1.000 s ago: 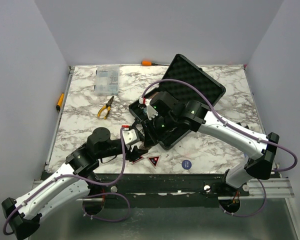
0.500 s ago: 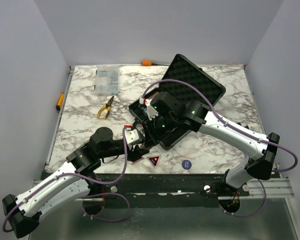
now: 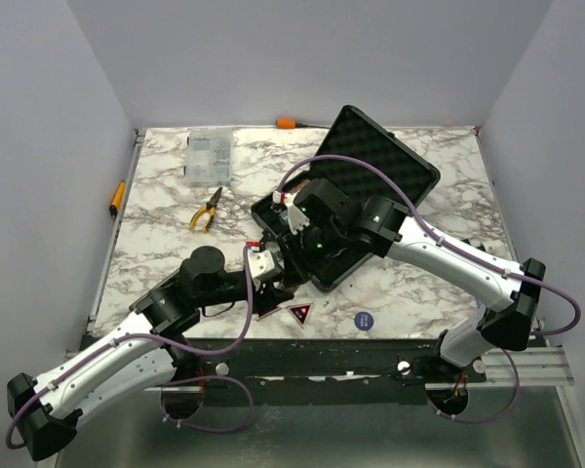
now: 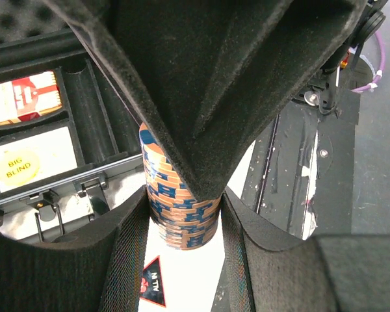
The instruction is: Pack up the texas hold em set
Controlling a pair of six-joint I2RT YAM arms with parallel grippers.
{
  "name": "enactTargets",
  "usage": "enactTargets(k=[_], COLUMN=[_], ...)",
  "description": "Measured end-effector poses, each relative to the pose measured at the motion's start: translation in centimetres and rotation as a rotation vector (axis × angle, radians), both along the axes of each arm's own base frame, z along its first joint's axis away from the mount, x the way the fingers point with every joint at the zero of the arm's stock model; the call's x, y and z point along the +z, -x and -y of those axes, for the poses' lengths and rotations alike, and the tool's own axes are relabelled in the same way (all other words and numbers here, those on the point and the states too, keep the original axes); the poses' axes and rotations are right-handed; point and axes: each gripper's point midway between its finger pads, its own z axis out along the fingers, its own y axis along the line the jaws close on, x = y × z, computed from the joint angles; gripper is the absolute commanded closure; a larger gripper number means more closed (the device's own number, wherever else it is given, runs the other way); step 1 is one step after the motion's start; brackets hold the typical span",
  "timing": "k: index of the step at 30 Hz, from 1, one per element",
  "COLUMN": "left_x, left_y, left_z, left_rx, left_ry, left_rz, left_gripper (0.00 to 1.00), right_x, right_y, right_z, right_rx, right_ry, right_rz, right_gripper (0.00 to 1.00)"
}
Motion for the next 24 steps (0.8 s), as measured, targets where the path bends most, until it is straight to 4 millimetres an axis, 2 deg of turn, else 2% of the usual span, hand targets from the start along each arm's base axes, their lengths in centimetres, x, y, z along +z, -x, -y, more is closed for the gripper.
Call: enactTargets(k=[3,5,9,11,13,16,20,24], left_x=[0.0,0.0,0.3,0.4,0.7,1.1,0.2,-0.8], left_y=[0.0,0.0,-0.1,-0.1,-0.1,-0.2,-0.4,-0.6], left_z=[0.1,0.2,0.2,0.2,0.2,0.1,-0.3,-0.7], left_rx=[0.005,0.008,0.015,0.020,0.026,0.035,0.067,0.101], left_ry=[0.006,0.010,0.020,0.027,0.036,0.053,0.025,-0.010], left_rz=[-0.016,-0.024,-0.029,-0.027,-0.028,-0.028,-0.053,-0.084], left_gripper=[1.00,1.00,1.00,1.00,1.00,1.00,1.00,1.00], right_x=[0.0,0.0,0.3,0.4,0.6,1.1,1.9,2.6], right_y=[-0.1,-0.1,-0.3,-0.3,-0.4,-0.6,-1.0,-1.8], right_z=[0.1,0.1,0.2,0.2,0.2,0.3,0.7,1.1], right_rx=[-0.004,-0.006,-0.012,-0.016,-0.024,-0.039,-0.079,-0.131], right_ry=[0.001,0.002,-0.003,-0.008,-0.016,-0.030,-0.043,-0.044], right_rz=[0.004,0.007,0.016,0.024,0.030,0.043,0.070,0.107], right_gripper=[0.84,0.78,0.72,0.62,0.56,0.39,0.15,0.09])
